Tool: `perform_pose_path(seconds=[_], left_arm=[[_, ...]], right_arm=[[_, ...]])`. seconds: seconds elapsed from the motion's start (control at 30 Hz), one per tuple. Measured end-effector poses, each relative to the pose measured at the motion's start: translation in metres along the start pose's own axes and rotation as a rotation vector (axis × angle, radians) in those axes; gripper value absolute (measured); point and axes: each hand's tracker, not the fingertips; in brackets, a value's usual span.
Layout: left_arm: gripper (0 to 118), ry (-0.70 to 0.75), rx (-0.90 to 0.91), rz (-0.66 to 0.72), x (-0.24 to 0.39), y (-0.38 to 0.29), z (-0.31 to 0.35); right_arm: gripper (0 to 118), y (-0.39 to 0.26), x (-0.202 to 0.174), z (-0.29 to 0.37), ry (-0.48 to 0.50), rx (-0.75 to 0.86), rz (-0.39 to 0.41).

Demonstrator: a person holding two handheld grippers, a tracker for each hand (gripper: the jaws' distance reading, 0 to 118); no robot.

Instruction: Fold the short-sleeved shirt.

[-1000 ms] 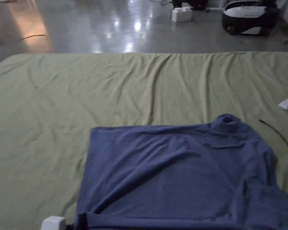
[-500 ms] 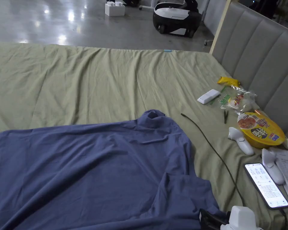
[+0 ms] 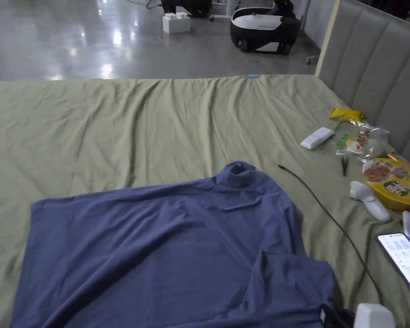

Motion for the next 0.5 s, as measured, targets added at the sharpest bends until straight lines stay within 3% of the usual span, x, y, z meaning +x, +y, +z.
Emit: perform_pose_path(seconds=[0.07, 0.2, 0.33, 0.5], left_arm=[[9, 0.002, 0.052, 0.068, 0.003, 0.011, 0.015], [9, -0.022, 0.061, 0.048, 0.007, 0.066, 0.018], [9, -0.08, 0.032, 0.136, -0.01, 0.122, -0.022], [9, -0.015, -0.107, 0.228, -0.033, 0.17, -0.096]], right_arm=[[13, 0.013, -0.003, 0.008, 0.01, 0.046, 0.013], [13, 0.066, -0.014, -0.002, 0.06, 0.102, 0.073], [12, 0.134, -0.029, -0.051, 0.054, 0.1, 0.068], [12, 0.187, -0.061, -0.123, 0.028, 0.002, 0.116]])
